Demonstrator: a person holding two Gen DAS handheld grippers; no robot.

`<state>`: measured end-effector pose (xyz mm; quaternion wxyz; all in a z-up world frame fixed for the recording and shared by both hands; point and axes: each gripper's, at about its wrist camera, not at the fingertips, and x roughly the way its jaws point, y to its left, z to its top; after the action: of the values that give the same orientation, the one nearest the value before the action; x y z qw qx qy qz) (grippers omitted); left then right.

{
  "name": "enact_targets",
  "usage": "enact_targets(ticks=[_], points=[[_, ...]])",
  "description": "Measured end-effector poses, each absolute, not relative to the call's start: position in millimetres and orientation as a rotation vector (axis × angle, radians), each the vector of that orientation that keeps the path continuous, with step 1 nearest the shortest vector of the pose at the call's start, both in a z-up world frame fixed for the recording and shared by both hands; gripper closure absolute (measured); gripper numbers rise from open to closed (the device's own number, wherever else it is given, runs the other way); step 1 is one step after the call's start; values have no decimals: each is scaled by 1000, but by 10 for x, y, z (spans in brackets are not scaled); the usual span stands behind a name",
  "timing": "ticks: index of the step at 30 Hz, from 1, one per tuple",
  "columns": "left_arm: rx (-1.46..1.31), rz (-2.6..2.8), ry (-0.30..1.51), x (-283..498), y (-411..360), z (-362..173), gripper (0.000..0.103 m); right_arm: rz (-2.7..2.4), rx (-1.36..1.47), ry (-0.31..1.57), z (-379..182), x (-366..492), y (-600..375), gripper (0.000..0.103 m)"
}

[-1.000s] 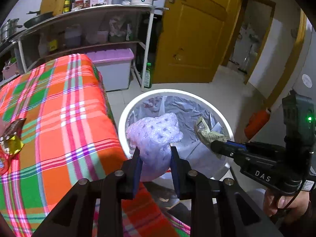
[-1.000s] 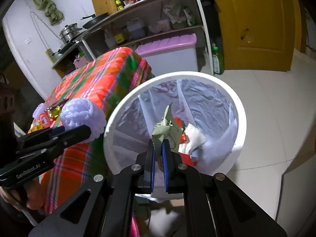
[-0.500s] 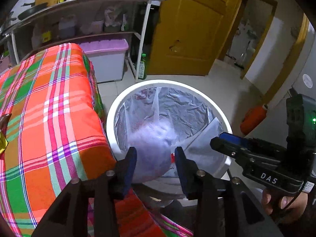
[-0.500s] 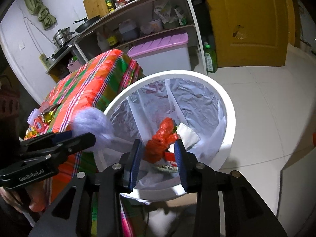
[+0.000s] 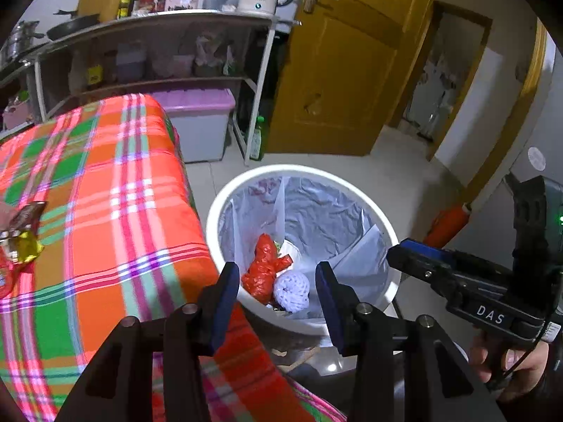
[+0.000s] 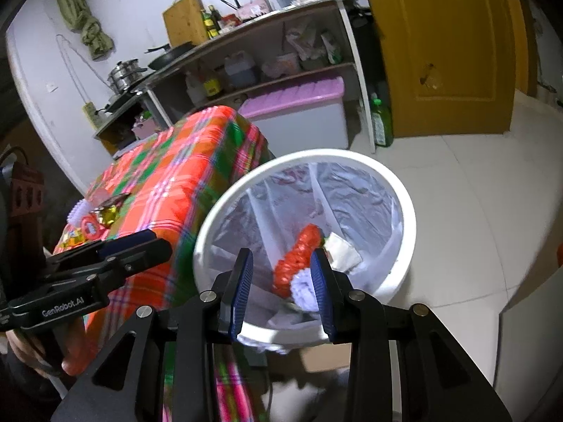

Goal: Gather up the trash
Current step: 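Move both tools back over the table toward the remaining wrappers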

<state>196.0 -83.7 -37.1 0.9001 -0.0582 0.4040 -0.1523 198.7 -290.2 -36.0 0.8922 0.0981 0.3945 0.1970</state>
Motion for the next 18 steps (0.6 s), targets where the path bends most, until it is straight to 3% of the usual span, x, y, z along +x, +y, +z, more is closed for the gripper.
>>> enact_targets(ticks=[18], points=[[-158, -209, 698, 1237, -182, -4, 58, 550, 135, 742, 68, 1585, -2283, 68]])
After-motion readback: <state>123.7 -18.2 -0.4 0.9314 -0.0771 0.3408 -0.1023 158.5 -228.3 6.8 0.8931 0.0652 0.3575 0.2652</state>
